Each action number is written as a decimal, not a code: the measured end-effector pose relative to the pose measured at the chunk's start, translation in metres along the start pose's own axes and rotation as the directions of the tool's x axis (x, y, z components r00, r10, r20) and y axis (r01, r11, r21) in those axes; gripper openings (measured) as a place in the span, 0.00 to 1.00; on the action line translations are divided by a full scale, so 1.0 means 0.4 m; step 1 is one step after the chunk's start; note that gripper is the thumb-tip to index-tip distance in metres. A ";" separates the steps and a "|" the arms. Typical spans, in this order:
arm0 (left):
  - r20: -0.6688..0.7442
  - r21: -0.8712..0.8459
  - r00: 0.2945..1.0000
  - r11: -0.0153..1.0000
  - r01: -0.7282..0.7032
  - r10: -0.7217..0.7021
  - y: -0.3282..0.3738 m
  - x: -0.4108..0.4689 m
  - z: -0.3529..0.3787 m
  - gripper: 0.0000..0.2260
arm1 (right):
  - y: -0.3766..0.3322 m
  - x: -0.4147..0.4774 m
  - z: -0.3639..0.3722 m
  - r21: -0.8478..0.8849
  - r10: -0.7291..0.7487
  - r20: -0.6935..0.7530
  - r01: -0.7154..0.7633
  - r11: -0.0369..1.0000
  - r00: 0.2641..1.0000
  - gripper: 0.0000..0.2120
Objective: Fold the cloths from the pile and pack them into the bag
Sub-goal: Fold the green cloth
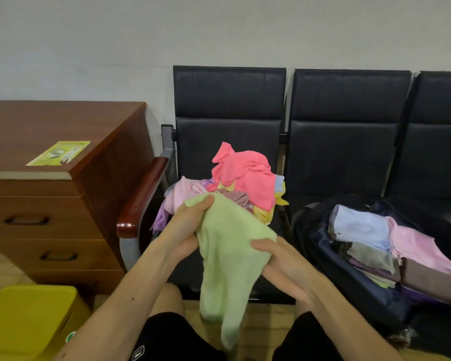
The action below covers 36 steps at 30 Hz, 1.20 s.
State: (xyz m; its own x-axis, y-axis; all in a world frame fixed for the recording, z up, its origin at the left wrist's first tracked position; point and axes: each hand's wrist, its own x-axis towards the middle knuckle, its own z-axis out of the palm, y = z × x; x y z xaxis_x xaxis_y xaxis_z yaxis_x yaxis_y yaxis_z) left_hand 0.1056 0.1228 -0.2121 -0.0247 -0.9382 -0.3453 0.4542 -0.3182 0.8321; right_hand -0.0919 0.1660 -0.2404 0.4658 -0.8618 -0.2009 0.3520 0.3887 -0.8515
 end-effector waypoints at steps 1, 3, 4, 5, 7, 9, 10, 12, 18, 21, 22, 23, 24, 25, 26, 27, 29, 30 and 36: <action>0.045 -0.033 0.999 0.999 0.024 -0.022 -0.001 -0.002 0.000 0.17 | -0.015 0.000 0.006 0.038 -0.013 -0.004 0.013 0.999 1.000 0.20; 0.153 -0.107 0.987 0.992 0.065 -0.048 -0.012 -0.018 -0.005 0.20 | -0.041 0.001 0.019 0.123 -0.022 -0.009 0.023 0.992 1.000 0.22; 0.212 -0.137 0.976 0.988 0.072 -0.042 -0.021 -0.023 -0.009 0.24 | -0.053 0.005 0.022 0.159 -0.021 -0.017 0.024 0.987 1.000 0.23; 0.268 -0.164 0.963 0.983 0.083 -0.037 -0.034 -0.026 -0.014 0.28 | -0.067 0.007 0.027 0.179 -0.025 -0.038 0.031 0.983 0.999 0.24; 0.374 -0.191 0.925 0.971 0.141 -0.061 -0.060 -0.032 -0.023 0.36 | -0.094 0.012 0.034 0.190 -0.043 -0.089 0.060 0.980 0.995 0.24; 0.473 -0.153 0.876 0.970 0.187 -0.094 -0.084 -0.039 -0.027 0.38 | -0.121 0.012 0.045 0.196 -0.057 -0.119 0.080 0.977 0.991 0.22; 0.495 -0.120 0.861 0.973 0.198 -0.115 -0.092 -0.041 -0.028 0.38 | -0.132 0.013 0.048 0.205 -0.065 -0.123 0.089 0.975 0.990 0.23; 0.498 -0.040 0.853 0.979 0.200 -0.154 -0.110 -0.038 -0.034 0.34 | -0.147 0.015 0.040 0.229 -0.085 -0.111 0.108 0.967 0.990 0.25; 0.338 0.054 0.940 0.998 0.026 -0.043 -0.063 -0.052 0.005 0.16 | -0.127 0.017 0.019 0.314 -0.082 0.038 0.066 0.947 0.996 0.39; 0.274 0.079 0.961 0.996 -0.043 0.020 -0.031 -0.044 0.017 0.17 | -0.071 0.010 0.020 -0.025 0.004 -0.031 -0.004 1.000 0.999 0.24; 0.265 0.111 0.964 0.992 -0.065 0.034 -0.025 -0.043 0.018 0.15 | -0.070 0.012 0.014 -0.063 -0.025 -0.081 0.020 0.998 0.996 0.21; 0.253 0.144 0.966 0.986 -0.081 0.043 -0.021 -0.042 0.018 0.14 | -0.076 0.015 0.003 -0.075 -0.062 -0.117 0.053 0.996 0.991 0.19; 0.248 0.173 0.967 0.980 -0.096 0.051 -0.015 -0.043 0.018 0.13 | -0.091 0.016 -0.002 -0.096 -0.096 -0.148 0.082 0.992 0.984 0.17; 0.247 0.199 0.967 0.974 -0.108 0.057 -0.010 -0.047 0.017 0.13 | -0.104 0.016 -0.003 -0.136 -0.121 -0.170 0.098 0.986 0.978 0.14; 0.252 0.230 0.966 0.965 -0.123 0.063 -0.004 -0.048 0.015 0.13 | -0.115 0.016 0.000 -0.196 -0.139 -0.181 0.103 0.975 0.974 0.13; 0.261 0.266 0.963 0.954 -0.139 0.067 0.003 -0.051 0.014 0.13 | -0.120 0.019 0.000 -0.262 -0.158 -0.194 0.104 0.959 0.968 0.12; 0.280 0.332 0.957 0.928 -0.171 0.076 0.017 -0.054 0.015 0.14 | -0.121 0.026 0.001 -0.356 -0.200 -0.249 0.102 0.929 0.948 0.12; 0.287 0.355 0.955 0.917 -0.183 0.079 0.021 -0.054 0.016 0.13 | -0.123 0.030 -0.003 -0.380 -0.217 -0.277 0.101 0.919 0.936 0.13; 0.119 0.331 0.981 0.925 -0.186 0.155 0.039 -0.028 -0.001 0.12 | -0.160 0.057 -0.031 -0.237 -0.147 -0.382 0.057 0.970 0.913 0.14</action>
State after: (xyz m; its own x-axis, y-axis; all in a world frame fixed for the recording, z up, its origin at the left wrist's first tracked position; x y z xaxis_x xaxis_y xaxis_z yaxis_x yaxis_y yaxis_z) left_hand 0.1132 0.1284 -0.1955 -0.0600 -0.9856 -0.1582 0.1299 -0.1648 0.9777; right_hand -0.1139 0.1172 -0.1964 0.0636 -0.9679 -0.2433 0.1755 0.2509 -0.9520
